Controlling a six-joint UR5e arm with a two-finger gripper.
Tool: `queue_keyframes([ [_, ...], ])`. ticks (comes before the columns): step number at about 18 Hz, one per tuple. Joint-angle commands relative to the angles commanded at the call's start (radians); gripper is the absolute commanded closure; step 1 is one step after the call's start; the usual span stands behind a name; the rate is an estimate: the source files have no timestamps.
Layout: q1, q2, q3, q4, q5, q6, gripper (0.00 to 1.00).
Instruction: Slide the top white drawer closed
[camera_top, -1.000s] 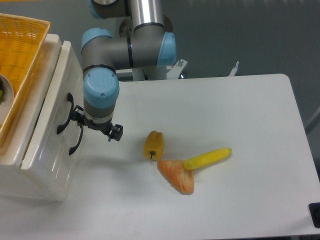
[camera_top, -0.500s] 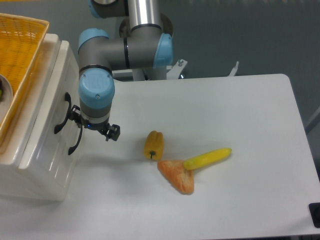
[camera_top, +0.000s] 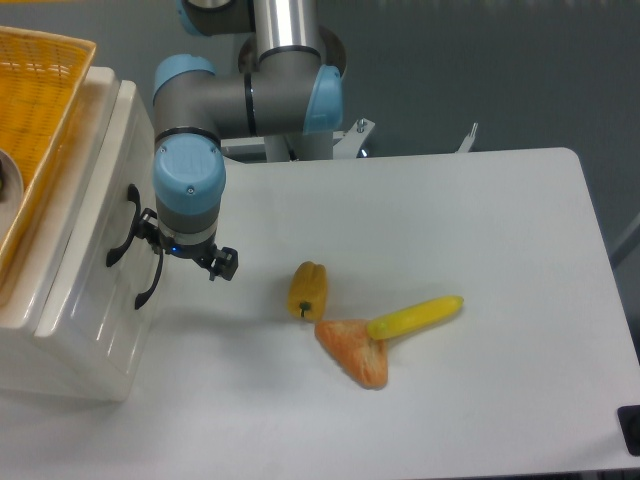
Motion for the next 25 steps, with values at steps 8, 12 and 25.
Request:
queue_keyframes([
  [8,0.012,-0.009,0.002,0.005,-0.002,0.012,0.0],
  [12,0.049,-0.014,0.026,0.006,0.024,0.04,0.0],
  [25,0.166,-0.031,0.097,0.005,0.126,0.247,0.0],
])
